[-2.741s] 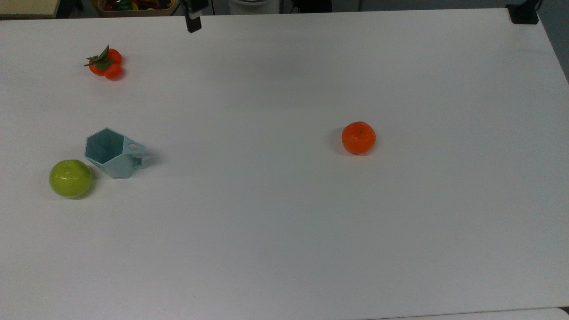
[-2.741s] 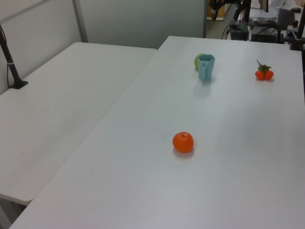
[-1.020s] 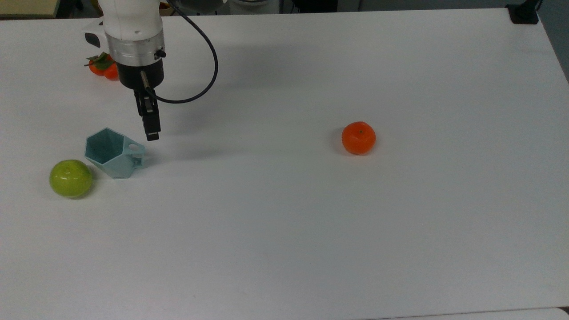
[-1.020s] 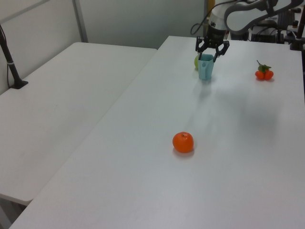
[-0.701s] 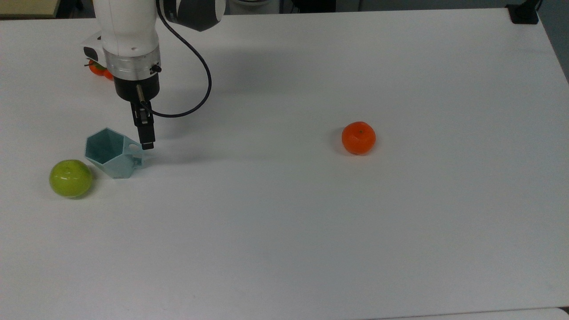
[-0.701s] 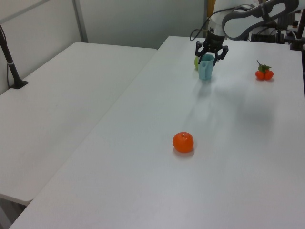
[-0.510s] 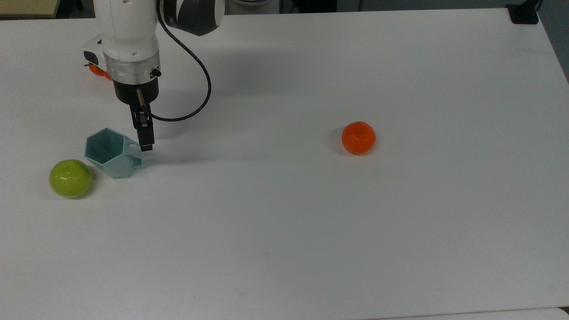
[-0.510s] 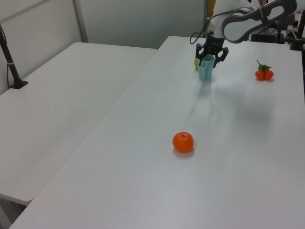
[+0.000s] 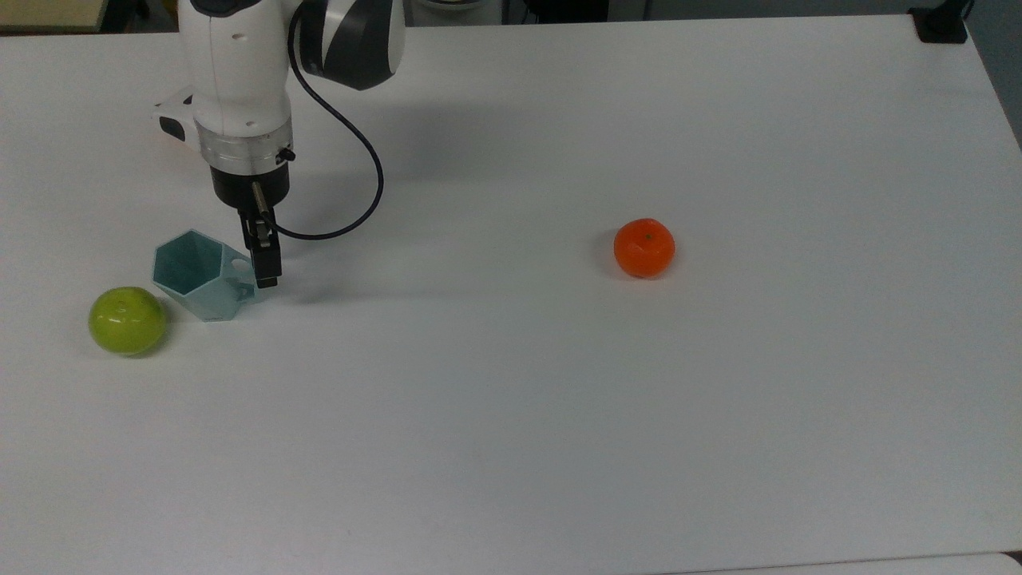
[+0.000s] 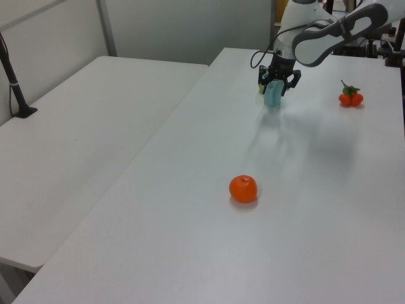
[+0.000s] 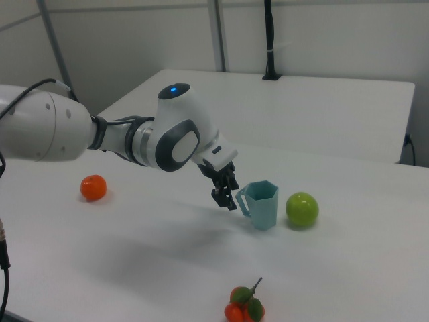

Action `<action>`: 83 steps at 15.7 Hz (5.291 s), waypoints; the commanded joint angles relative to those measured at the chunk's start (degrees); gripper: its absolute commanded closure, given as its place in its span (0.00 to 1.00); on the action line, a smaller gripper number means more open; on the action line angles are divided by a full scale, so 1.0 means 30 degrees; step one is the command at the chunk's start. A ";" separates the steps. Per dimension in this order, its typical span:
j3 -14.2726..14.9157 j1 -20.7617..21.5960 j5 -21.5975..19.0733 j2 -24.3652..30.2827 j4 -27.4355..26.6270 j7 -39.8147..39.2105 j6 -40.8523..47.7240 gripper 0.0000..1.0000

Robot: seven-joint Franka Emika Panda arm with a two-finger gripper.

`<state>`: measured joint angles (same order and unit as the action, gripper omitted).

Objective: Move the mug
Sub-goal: 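Lower the gripper onto the mug rim and close on it, then lift the mug and carry it toward the tomato cluster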

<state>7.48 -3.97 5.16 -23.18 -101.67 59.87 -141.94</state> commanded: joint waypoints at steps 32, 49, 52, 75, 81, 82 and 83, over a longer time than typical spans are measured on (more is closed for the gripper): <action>0.0054 -0.0521 0.2761 -0.0682 -0.0417 0.0257 -0.0617 0.55; 0.0054 -0.0521 0.2966 -0.0652 -0.0534 0.0141 -0.0617 0.84; 0.0054 -0.0521 0.3025 -0.0652 -0.0534 -0.0385 -0.0617 0.91; -0.1905 -0.0374 0.2673 0.3504 -0.0476 -0.3961 0.4357 1.00; -0.3051 -0.0316 0.0367 0.6256 -0.0563 -0.6823 0.8164 1.00; -0.3109 -0.0258 -0.0279 0.6784 -0.0767 -0.7906 0.9013 1.00; -0.3197 -0.0199 -0.0663 0.7224 -0.0943 -0.8903 0.9746 1.00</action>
<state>-1.85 -4.94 7.75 -7.66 -101.46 41.88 -118.66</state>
